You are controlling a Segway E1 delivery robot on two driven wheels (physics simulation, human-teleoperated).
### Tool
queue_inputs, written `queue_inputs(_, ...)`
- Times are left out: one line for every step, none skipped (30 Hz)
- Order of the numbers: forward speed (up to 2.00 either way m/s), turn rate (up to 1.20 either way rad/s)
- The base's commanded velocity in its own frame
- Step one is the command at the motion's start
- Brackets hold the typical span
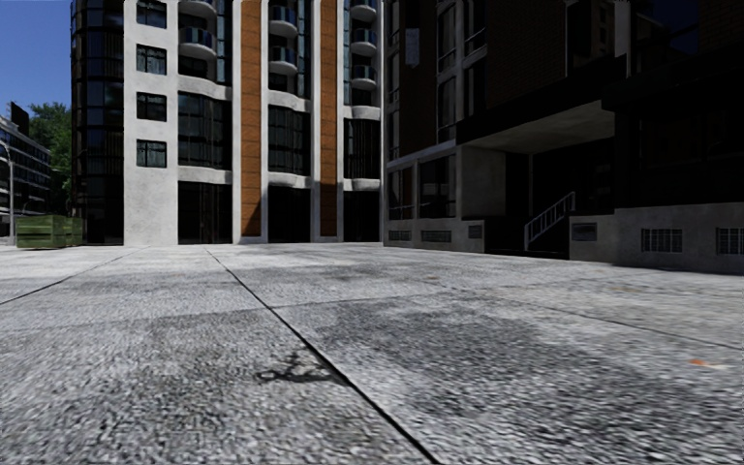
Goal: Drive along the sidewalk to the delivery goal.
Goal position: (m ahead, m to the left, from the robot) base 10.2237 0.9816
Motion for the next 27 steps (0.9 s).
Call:
queue_inputs(2.0, 0.0)
queue_inputs(2.0, 0.0)
queue_inputs(2.0, 0.0)
queue_inputs(2.0, 0.0)
queue_inputs(2.0, 0.0)
queue_inputs(2.0, 0.0)
queue_inputs(2.0, 0.0)
queue_inputs(2.0, 0.0)
queue_inputs(2.0, 0.0)
queue_inputs(2.0, 0.0)
queue_inputs(2.0, 0.0)
queue_inputs(2.0, 0.0)
queue_inputs(2.0, 0.0)
queue_inputs(2.0, 0.0)
queue_inputs(2.0, 0.0)
queue_inputs(2.0, 0.0)
queue_inputs(2.0, 0.0)
queue_inputs(2.0, 0.0)
queue_inputs(2.0, 0.0)
queue_inputs(2.0, 0.0)
queue_inputs(2.0, 0.0)
queue_inputs(2.0, 0.0)
queue_inputs(2.0, 0.0)
queue_inputs(2.0, 0.0)
queue_inputs(2.0, 0.0)
queue_inputs(2.0, 0.0)
queue_inputs(2.0, 0.0)
